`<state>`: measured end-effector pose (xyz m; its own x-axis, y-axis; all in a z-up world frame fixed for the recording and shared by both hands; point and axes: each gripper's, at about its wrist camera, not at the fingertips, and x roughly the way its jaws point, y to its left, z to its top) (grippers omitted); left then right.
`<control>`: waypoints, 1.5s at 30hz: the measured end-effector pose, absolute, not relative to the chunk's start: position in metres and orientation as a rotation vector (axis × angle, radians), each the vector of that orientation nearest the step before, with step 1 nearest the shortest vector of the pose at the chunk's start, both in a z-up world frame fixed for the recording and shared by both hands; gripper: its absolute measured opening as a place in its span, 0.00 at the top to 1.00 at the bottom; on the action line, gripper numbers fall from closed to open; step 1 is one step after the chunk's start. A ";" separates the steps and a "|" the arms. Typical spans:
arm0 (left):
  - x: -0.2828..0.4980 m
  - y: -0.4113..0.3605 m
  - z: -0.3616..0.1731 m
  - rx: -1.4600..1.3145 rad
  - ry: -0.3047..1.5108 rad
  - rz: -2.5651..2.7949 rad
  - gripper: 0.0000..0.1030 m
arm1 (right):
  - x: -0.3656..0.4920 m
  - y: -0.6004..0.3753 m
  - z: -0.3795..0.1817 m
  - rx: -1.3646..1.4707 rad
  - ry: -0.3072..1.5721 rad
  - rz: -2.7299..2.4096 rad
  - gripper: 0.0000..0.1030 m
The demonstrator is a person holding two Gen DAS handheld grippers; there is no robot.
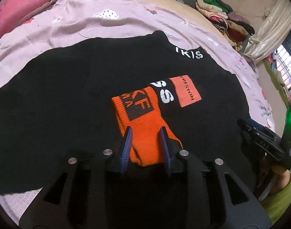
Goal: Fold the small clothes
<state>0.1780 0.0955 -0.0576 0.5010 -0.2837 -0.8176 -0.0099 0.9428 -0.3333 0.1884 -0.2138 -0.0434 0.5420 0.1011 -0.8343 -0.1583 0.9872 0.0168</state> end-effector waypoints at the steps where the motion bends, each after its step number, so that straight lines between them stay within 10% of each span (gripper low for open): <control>1: 0.177 0.098 -0.056 -0.319 1.039 -0.166 0.78 | 0.187 -0.213 -0.042 -0.063 0.980 0.150 0.41; 17: 0.134 0.108 -0.011 -0.219 0.933 -0.052 0.14 | 0.137 -0.206 0.008 -0.004 0.828 0.191 0.07; 45: 0.078 0.179 0.010 -0.259 0.850 0.208 0.09 | 0.100 -0.093 0.047 -0.123 0.732 0.431 0.04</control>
